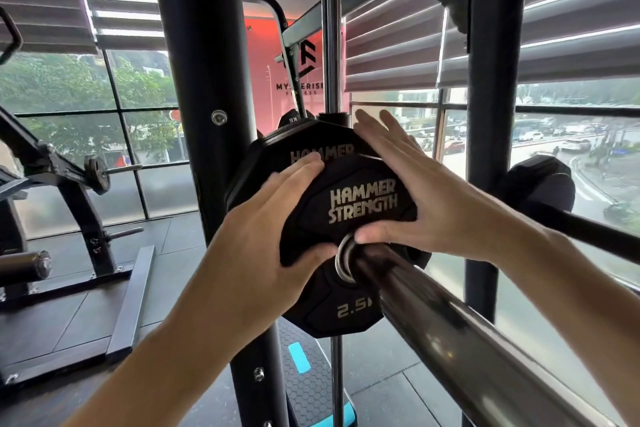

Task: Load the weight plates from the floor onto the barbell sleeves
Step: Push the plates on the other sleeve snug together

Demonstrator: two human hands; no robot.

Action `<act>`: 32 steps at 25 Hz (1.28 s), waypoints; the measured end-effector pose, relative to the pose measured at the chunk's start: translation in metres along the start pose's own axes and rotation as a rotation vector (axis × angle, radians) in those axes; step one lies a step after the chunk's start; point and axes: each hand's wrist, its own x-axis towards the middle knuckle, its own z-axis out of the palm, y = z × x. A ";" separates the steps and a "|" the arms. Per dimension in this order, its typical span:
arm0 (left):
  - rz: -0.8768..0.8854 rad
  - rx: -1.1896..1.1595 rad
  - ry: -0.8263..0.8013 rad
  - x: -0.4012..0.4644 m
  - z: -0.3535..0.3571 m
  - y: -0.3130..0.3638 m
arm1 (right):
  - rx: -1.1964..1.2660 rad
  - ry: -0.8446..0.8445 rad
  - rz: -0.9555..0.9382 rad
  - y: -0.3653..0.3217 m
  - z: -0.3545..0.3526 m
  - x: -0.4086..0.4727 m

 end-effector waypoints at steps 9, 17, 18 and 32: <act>-0.151 0.139 0.021 0.022 0.002 -0.030 | -0.049 0.087 0.106 0.009 0.029 0.040; -0.142 0.050 0.091 0.026 0.006 -0.045 | -0.028 0.173 0.067 0.022 0.040 0.050; -0.139 0.040 0.092 0.026 0.006 -0.045 | -0.022 0.172 0.069 0.021 0.040 0.049; -0.137 0.070 0.116 0.026 0.009 -0.043 | -0.045 0.164 0.080 0.017 0.036 0.048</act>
